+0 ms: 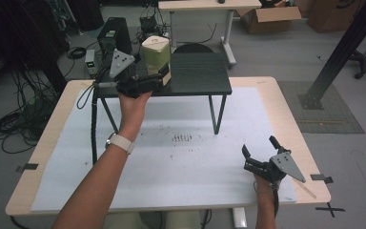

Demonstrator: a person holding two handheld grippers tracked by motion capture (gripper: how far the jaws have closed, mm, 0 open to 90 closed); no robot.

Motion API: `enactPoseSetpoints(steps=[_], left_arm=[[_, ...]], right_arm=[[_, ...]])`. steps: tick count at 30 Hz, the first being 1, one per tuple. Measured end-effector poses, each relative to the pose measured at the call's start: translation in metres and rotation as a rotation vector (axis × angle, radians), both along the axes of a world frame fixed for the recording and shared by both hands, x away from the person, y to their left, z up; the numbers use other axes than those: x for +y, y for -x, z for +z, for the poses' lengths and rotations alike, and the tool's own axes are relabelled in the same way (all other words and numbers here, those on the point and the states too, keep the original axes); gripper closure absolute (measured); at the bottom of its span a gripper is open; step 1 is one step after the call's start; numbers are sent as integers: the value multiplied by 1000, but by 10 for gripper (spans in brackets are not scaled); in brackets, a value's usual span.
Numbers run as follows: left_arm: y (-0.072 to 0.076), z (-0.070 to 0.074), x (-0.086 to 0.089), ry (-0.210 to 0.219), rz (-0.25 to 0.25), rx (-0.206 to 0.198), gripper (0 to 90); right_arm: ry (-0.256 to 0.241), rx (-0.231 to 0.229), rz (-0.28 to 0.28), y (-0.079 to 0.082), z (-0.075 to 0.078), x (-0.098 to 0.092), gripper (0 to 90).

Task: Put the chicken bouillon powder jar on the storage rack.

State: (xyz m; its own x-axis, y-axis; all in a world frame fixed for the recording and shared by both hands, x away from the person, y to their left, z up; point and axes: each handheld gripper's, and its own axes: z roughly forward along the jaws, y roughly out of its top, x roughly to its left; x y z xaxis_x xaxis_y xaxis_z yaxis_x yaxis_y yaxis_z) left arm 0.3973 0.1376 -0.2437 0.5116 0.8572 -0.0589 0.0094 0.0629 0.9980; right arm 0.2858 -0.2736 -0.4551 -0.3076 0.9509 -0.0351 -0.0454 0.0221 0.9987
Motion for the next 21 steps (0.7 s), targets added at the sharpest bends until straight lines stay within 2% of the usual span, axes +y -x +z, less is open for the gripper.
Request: enactPoseSetpoints(steps=[2, 3, 6, 11, 15, 21], left_arm=[[3, 0, 1, 2, -6, -2, 2], [8, 1, 2, -12, -9, -9, 2], [17, -1, 7, 0, -16, -31, 2], [28, -8, 16, 14, -19, -30, 2], [39, -15, 21, -3, -25, -38, 2], [54, -27, 30, 2, -49, -37, 2]], right_arm=[[0, 0, 0, 0, 0, 0, 0], [-1, 0, 0, 0, 0, 0, 0], [0, 2, 0, 0, 0, 0, 0], [0, 3, 0, 0, 0, 0, 0], [-1, 1, 0, 0, 0, 0, 0], [1, 1, 0, 0, 0, 0, 0]])
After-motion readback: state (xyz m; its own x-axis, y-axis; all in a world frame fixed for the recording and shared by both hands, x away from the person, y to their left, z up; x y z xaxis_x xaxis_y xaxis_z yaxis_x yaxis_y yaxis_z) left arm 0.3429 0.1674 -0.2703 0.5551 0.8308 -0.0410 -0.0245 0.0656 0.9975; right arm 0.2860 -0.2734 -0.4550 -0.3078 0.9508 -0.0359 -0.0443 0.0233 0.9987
